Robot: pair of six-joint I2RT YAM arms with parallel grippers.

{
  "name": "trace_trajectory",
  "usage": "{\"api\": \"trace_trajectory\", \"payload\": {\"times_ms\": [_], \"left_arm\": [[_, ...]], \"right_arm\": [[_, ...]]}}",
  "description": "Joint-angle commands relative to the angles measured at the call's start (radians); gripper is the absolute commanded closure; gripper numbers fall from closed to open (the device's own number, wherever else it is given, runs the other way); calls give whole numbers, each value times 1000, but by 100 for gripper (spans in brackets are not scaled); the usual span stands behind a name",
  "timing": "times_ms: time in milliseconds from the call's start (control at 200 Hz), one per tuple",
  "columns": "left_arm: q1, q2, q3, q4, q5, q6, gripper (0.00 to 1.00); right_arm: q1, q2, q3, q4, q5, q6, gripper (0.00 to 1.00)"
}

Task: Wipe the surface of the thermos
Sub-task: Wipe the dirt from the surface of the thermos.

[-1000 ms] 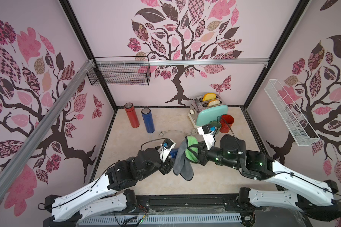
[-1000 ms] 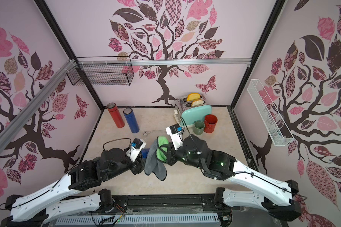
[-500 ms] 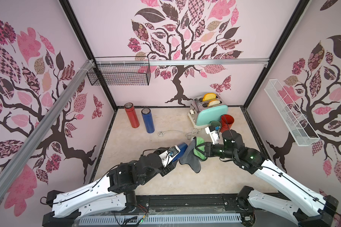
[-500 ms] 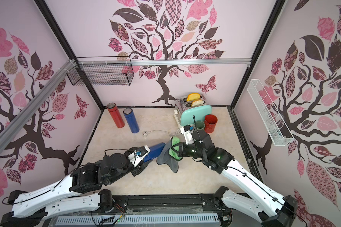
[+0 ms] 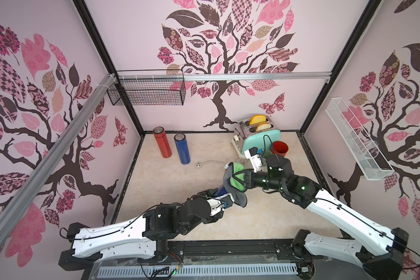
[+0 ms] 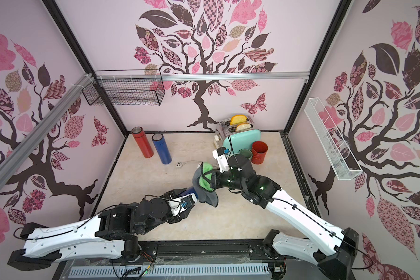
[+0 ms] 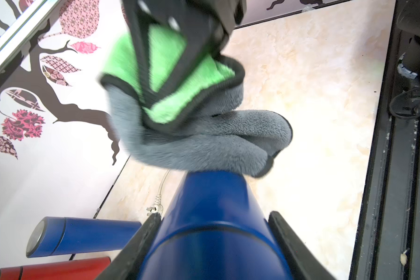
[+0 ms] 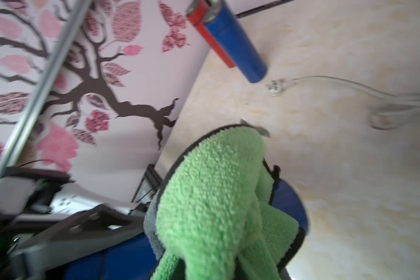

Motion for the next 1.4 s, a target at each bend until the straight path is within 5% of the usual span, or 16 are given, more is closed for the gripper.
{"api": "trace_trajectory", "payload": {"times_ms": [0,105,335,495,675,875,1075,1285,1395], "left_arm": [[-13,-12,25,62,-45,9,100],[-14,-16,6,68,-33,13,100],[-14,36,14,100,-8,29,100],[-23,65,30,102,4,22,100],[-38,69,55,82,1,23,100],[-42,75,52,73,4,26,100],[-48,121,56,83,15,26,100],[-56,147,80,93,23,55,100],[-63,156,100,71,25,69,100]], "right_arm": [[-9,-50,-21,-28,54,-19,100],[16,-98,-6,0,16,15,100],[224,-97,113,-6,133,24,100],[216,-82,102,-21,192,-21,100],[78,-89,-10,-18,142,-38,100],[88,-103,5,-36,111,-38,100],[270,-148,93,45,184,15,100],[252,-96,121,8,220,-43,100],[160,-72,76,16,129,-49,100]]}}
